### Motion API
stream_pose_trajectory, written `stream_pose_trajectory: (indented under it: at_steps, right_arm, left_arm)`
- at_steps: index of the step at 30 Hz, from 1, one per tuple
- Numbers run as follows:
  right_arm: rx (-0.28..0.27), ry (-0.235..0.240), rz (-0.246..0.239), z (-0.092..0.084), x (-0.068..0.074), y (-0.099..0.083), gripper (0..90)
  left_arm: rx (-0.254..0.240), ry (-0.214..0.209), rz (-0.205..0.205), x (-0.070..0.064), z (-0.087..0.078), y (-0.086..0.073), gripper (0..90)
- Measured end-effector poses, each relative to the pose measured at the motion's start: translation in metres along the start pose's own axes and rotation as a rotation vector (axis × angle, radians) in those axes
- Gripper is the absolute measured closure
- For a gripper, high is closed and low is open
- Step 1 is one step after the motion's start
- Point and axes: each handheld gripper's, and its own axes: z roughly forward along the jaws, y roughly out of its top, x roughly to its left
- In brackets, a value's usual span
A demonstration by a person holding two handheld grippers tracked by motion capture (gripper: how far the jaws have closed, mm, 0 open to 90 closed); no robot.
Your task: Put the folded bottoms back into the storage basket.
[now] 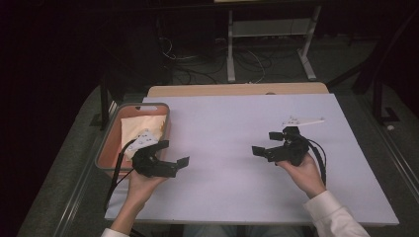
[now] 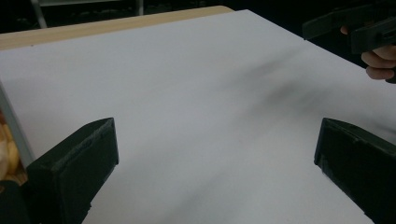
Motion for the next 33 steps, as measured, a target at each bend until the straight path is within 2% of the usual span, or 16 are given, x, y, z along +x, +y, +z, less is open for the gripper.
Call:
stream_pose_trajectory:
  at_steps: [9, 15, 18, 23, 27, 33]
  right_arm:
    - [-0.012, -0.015, -0.02, -0.013, -0.003, -0.021, 0.0]
    - [-0.031, -0.039, -0.04, -0.024, -0.007, -0.036, 0.0]
    - [-0.044, -0.05, -0.039, -0.03, -0.01, -0.044, 0.0]
    - [-0.059, -0.042, -0.023, -0.041, -0.017, -0.057, 0.0]
    - [-0.081, -0.063, -0.03, -0.05, -0.02, -0.066, 0.0]
    - [-0.074, -0.082, -0.037, -0.058, -0.024, -0.077, 0.0]
  left_arm:
    - [0.042, -0.013, 0.004, -0.006, 0.006, -0.015, 0.0]
    - [0.064, -0.009, 0.044, -0.012, 0.008, -0.021, 0.0]
    - [0.075, -0.01, 0.056, -0.015, 0.01, -0.024, 0.0]
    - [0.081, -0.006, 0.069, -0.015, 0.011, -0.026, 0.0]
    - [0.085, -0.003, 0.069, -0.015, 0.011, -0.031, 0.0]
    - [0.097, 0.004, 0.081, -0.015, 0.012, -0.034, 0.0]
